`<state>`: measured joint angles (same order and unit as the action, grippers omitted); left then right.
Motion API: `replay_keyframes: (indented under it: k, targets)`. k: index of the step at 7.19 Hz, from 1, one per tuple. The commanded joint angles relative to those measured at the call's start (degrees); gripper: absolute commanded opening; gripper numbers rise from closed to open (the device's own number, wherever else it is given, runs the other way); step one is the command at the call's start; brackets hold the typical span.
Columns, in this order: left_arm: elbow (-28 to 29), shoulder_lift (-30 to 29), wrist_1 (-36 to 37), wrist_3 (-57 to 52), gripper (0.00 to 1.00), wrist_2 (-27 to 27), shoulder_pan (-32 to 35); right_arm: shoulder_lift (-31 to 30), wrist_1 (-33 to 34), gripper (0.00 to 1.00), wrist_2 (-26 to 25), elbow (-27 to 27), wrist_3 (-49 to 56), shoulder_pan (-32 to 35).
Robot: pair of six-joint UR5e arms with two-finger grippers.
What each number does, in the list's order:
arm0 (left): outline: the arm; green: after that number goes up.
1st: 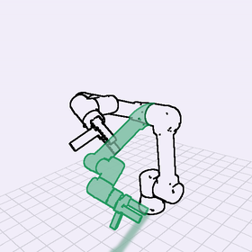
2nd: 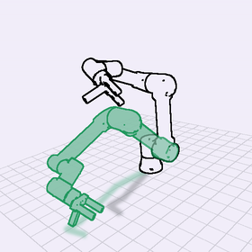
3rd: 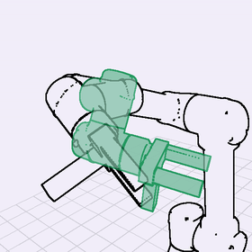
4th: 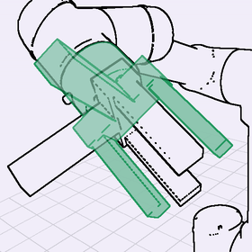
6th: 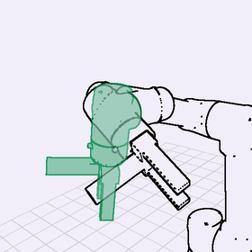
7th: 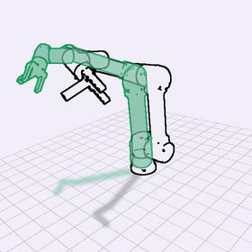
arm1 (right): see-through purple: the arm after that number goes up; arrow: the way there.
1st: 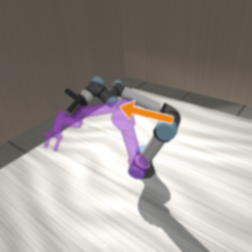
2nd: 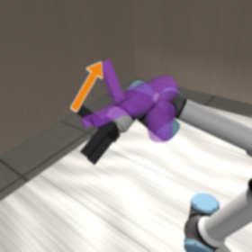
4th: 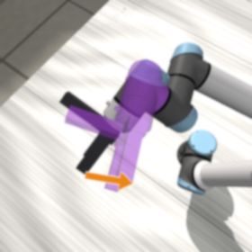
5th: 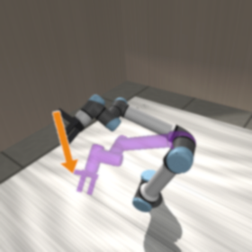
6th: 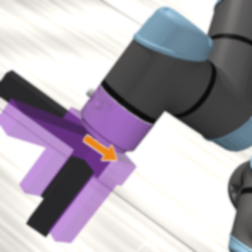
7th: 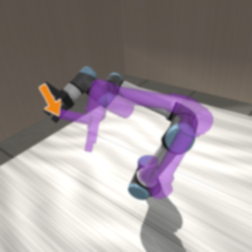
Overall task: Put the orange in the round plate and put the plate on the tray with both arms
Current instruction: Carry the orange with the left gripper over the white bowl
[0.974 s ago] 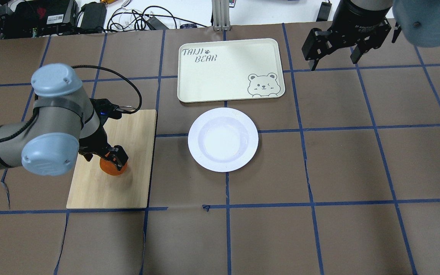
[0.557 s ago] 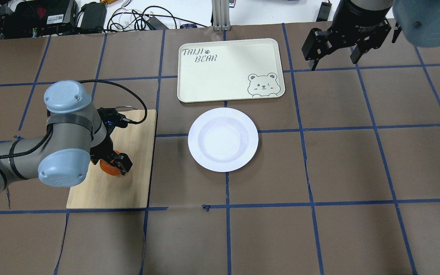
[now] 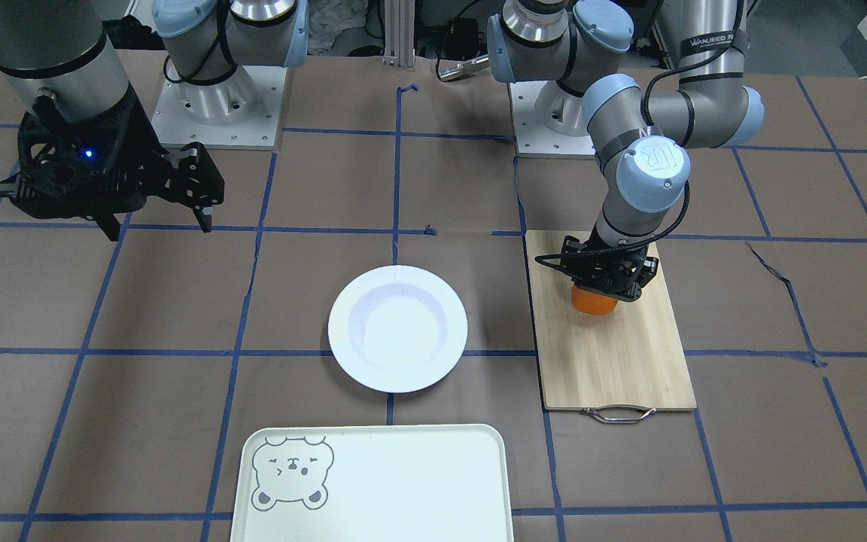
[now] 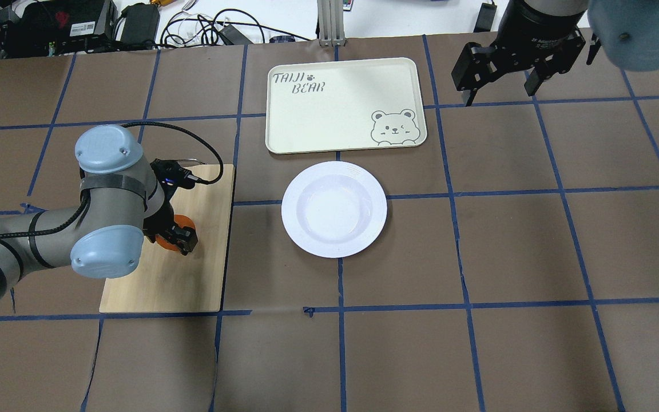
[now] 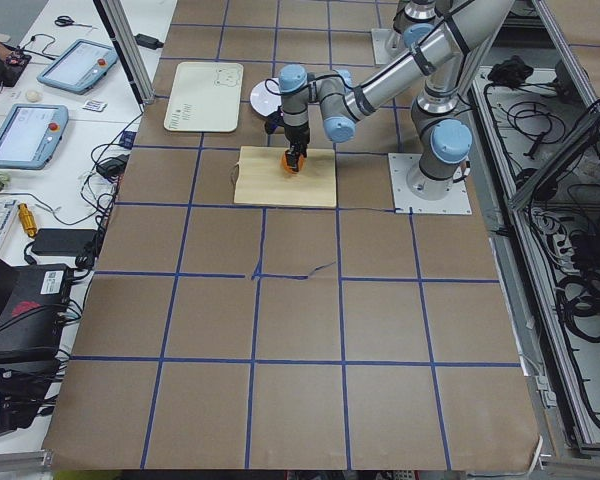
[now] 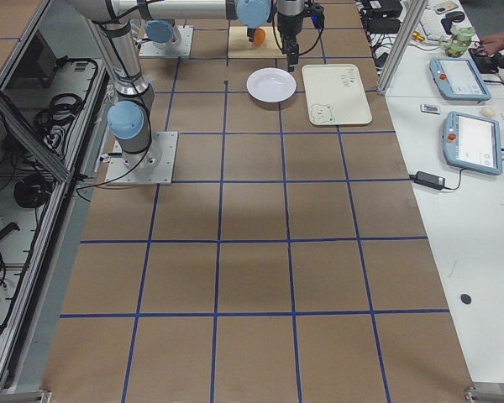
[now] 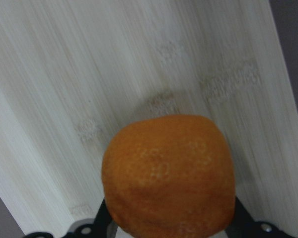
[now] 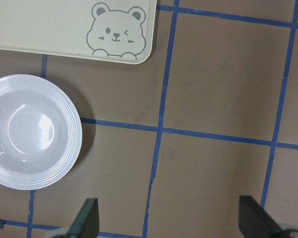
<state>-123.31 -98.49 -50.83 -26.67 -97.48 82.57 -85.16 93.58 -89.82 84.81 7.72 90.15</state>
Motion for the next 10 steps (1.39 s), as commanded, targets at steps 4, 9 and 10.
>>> replay_keyframes:
  k: [4,9,10]
  targets:
    - [8.87,-1.26,-6.38,38.78,0.0,11.52,14.49,0.0,-0.07,1.0,0.09,0.0,0.01,0.02]
    - [13.27,-12.05,5.1,71.39,0.0,24.26,27.2,0.09,-0.24,1.0,0.0,0.0,0.53,-0.06]
    - [13.36,-13.56,5.22,70.36,0.54,24.1,27.21,0.78,-0.16,1.0,0.7,0.0,0.1,0.11]
